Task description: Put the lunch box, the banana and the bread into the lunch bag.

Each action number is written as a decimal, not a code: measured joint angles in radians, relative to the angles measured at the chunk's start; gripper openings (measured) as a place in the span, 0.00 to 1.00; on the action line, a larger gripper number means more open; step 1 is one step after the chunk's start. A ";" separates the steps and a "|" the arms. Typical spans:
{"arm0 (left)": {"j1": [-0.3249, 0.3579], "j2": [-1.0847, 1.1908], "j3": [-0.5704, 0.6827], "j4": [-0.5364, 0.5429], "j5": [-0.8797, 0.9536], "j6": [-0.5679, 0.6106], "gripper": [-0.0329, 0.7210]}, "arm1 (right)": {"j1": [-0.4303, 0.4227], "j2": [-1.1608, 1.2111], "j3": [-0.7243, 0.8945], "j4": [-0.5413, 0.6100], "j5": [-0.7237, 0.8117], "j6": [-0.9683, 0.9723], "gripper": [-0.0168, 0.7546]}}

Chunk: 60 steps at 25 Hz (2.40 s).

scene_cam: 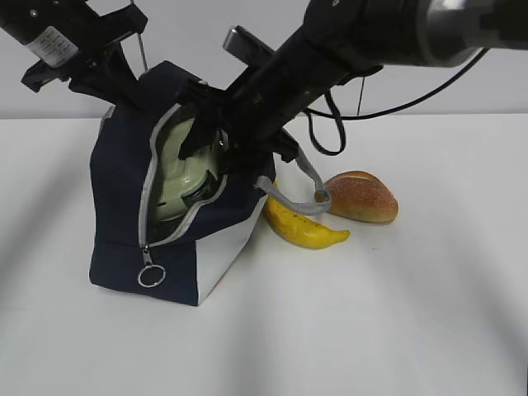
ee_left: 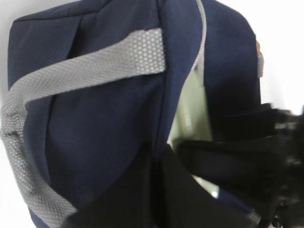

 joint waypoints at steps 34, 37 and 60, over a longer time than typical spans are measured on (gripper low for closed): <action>0.000 0.042 -0.001 0.000 -0.007 0.000 0.04 | 0.028 0.213 -0.578 -0.421 0.443 0.001 0.68; 0.000 0.042 -0.001 0.000 -0.006 0.000 0.04 | 0.026 0.197 -0.636 -0.518 0.454 0.000 0.68; 0.000 0.042 -0.001 0.001 -0.004 0.000 0.04 | -0.046 -0.205 0.109 -0.748 0.301 -0.222 0.68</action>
